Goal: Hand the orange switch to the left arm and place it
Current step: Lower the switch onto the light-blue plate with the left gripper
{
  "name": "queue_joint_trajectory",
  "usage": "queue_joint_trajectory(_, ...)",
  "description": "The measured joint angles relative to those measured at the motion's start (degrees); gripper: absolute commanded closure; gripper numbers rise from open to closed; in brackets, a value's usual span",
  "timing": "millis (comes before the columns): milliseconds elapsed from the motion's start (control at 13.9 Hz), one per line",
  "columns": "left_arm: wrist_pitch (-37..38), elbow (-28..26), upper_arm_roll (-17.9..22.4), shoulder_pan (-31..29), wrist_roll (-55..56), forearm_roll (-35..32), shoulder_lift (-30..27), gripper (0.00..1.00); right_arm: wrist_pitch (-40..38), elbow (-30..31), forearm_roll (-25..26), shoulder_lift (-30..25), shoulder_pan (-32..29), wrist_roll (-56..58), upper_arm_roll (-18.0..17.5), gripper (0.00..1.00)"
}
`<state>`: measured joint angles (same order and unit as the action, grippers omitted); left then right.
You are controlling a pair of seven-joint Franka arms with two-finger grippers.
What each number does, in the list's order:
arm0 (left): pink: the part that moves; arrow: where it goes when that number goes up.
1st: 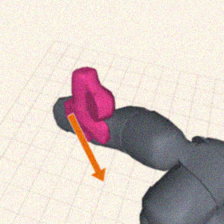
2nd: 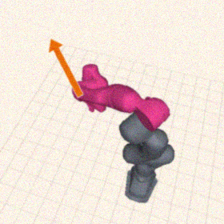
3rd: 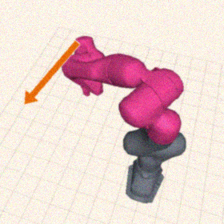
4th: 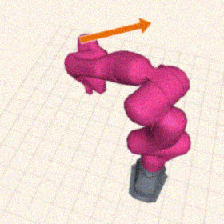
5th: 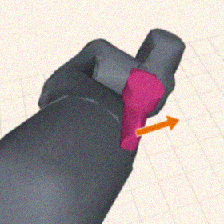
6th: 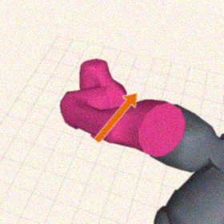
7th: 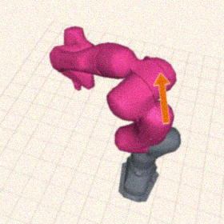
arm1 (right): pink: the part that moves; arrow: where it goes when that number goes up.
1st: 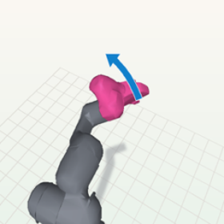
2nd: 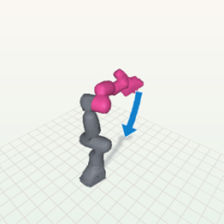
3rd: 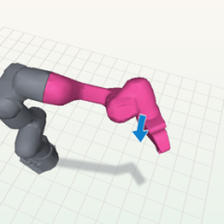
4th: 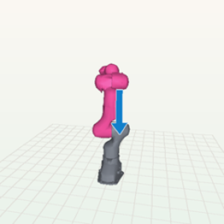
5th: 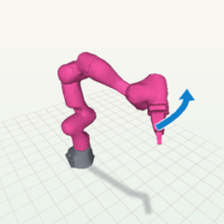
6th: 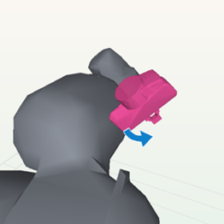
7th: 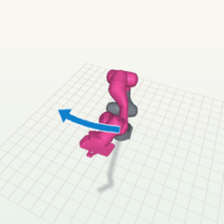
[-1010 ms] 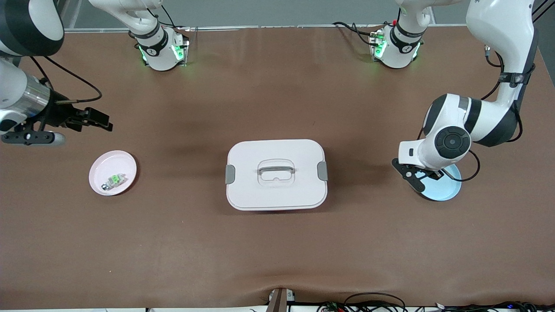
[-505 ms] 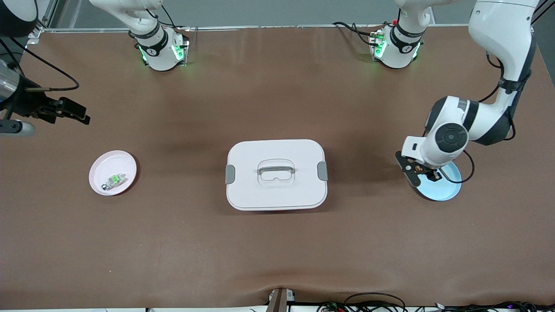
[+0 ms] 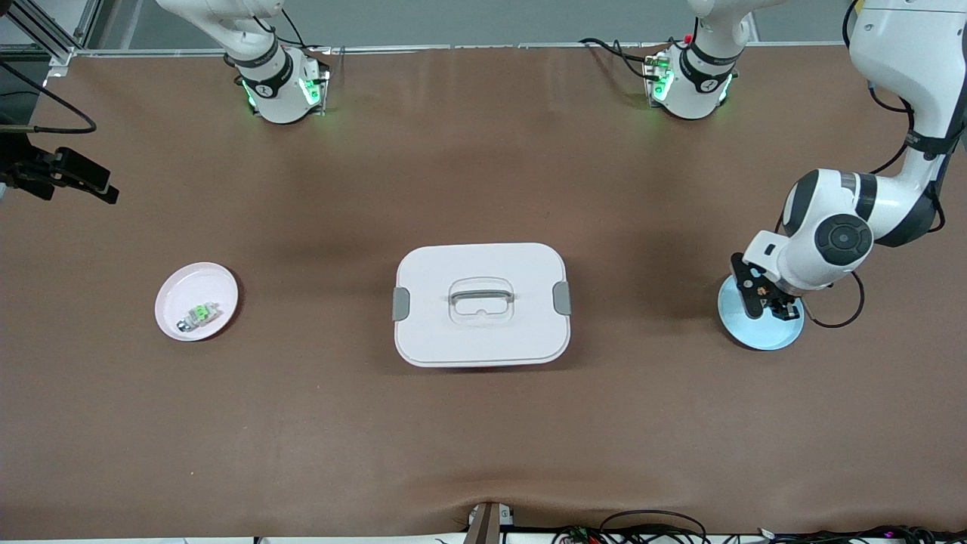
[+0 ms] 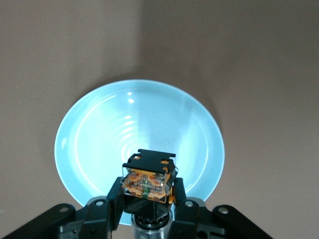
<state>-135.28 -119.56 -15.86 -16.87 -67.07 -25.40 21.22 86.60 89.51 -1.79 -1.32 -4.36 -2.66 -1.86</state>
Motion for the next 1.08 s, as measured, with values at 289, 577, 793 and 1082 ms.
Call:
queue_joint_trajectory(289,-4.0,-0.8,0.0,-2.0,-6.3,-2.2,1.8,0.89,0.3,0.0,0.0,0.1,0.0,0.0,-0.2,0.0)
queue_joint_trajectory(577,-5.8,-0.8,-0.3,-2.0,-6.5,-7.0,3.9,0.87,0.4,-1.0,0.0,0.1,-0.1,0.0,-0.2,0.0)
queue_joint_trajectory(793,-8.1,-0.8,-0.3,-2.0,-7.0,-7.8,5.1,0.84,0.4,-1.1,0.1,0.1,-0.1,0.0,-0.2,0.0)
queue_joint_trajectory(1082,-10.1,-0.8,-0.3,-2.0,-7.0,-8.2,6.6,0.62,0.4,-1.2,0.4,0.1,-0.2,5.9,-0.2,0.0)
